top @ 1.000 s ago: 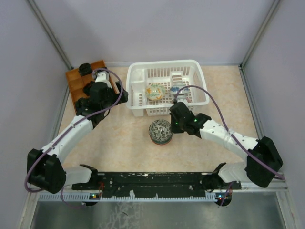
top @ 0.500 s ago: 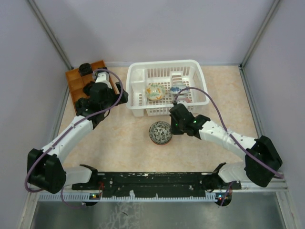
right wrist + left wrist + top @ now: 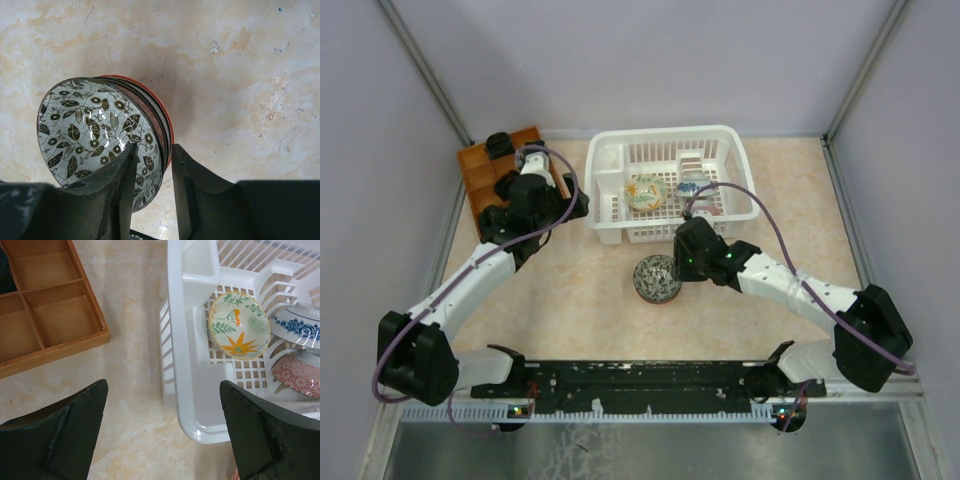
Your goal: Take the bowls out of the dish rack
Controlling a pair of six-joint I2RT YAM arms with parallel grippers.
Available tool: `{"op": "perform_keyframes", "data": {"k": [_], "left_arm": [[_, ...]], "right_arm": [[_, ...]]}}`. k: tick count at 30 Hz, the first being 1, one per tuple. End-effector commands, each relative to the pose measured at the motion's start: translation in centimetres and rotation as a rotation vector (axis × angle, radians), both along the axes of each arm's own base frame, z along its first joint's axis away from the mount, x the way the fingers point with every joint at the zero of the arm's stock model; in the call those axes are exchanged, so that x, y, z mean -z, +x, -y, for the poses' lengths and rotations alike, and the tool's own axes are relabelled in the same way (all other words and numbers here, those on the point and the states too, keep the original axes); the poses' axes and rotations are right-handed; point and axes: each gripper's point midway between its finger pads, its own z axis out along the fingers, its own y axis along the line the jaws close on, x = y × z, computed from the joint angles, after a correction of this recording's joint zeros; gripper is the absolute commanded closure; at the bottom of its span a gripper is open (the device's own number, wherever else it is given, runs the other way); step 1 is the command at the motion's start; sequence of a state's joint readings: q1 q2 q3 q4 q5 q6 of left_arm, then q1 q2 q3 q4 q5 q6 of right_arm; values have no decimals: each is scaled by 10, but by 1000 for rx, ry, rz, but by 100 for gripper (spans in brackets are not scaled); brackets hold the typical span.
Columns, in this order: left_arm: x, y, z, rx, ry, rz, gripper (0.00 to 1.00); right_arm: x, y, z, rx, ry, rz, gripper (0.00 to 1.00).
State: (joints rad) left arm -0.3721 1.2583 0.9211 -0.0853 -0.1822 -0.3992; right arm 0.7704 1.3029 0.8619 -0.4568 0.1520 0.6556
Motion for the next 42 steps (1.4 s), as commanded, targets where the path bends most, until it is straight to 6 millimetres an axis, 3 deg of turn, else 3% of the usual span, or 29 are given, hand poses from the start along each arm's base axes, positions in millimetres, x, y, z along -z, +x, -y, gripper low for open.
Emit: {"op": "perform_keyframes", "data": {"k": [1,12,18,21,24,29,32,35,42], "left_arm": [[-5,1,-2,-2,1,25,1],[-4,2,-2,-6,0,25,1],[-6,3,-3,-9,1,28,1],[-6,3,-3,-14,0,30,1],[-7,4,-2,-12,-4,31,1],[-6,5,-2,-14,-2,27,1],[-7,5,-3,-19,3,30,1],[-7,6,-3,-19,3,30,1],[-15,6,-2,-16,-11,53,1]], "right_arm": [[-18,7,-8,10,47,53,64],[-61,10,11,47,36,148,61],[-104,12,17,38,51,229,61],[-128,23,22,41,11,292,56],[-146,46,20,41,-54,328,55],[-161,108,9,8,-64,344,55],[-156,149,1,-8,-116,315,55],[-137,186,-12,-35,-181,262,55],[-103,243,-34,-33,-243,226,55]]}}
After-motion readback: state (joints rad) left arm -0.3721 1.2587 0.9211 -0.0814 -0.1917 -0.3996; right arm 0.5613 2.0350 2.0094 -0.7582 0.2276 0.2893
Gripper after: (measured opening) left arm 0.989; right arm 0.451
